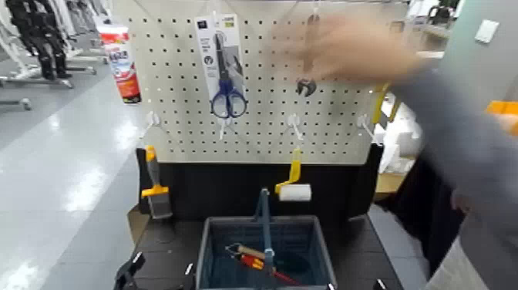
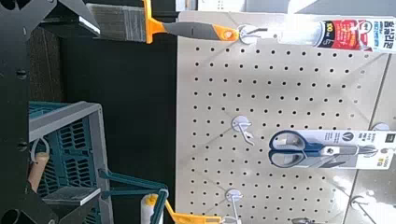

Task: Put the blue scissors into the crate.

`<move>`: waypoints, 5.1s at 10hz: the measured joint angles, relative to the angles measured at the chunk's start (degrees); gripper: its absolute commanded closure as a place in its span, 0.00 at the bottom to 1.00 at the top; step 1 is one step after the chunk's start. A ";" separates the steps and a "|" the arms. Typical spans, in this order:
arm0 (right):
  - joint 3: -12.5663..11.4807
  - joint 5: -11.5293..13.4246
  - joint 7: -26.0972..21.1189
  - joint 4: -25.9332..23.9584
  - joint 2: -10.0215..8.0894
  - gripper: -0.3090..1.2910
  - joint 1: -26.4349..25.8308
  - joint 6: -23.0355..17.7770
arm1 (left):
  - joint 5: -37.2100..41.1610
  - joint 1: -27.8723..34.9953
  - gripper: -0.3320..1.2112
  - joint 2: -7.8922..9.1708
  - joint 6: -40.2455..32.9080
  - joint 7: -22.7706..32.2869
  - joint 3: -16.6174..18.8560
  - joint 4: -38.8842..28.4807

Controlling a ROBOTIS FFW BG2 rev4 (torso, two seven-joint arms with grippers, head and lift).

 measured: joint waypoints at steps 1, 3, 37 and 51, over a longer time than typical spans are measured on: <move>0.02 0.00 0.00 0.00 0.00 0.30 -0.04 0.05 | 0.00 -0.07 0.29 0.00 -0.05 0.01 -0.01 0.05; 0.03 0.00 0.03 0.06 0.00 0.30 -0.06 0.09 | -0.04 -0.28 0.29 0.00 -0.08 0.04 0.01 0.12; 1.69 -1.11 0.82 1.35 0.00 0.30 -3.16 0.29 | 9.46 -46.42 0.36 7.42 9.61 -25.91 -3.30 13.97; 1.96 -1.49 1.41 2.08 0.10 0.30 -3.92 0.20 | 7.35 -54.87 0.93 10.10 11.51 -28.63 -6.36 18.17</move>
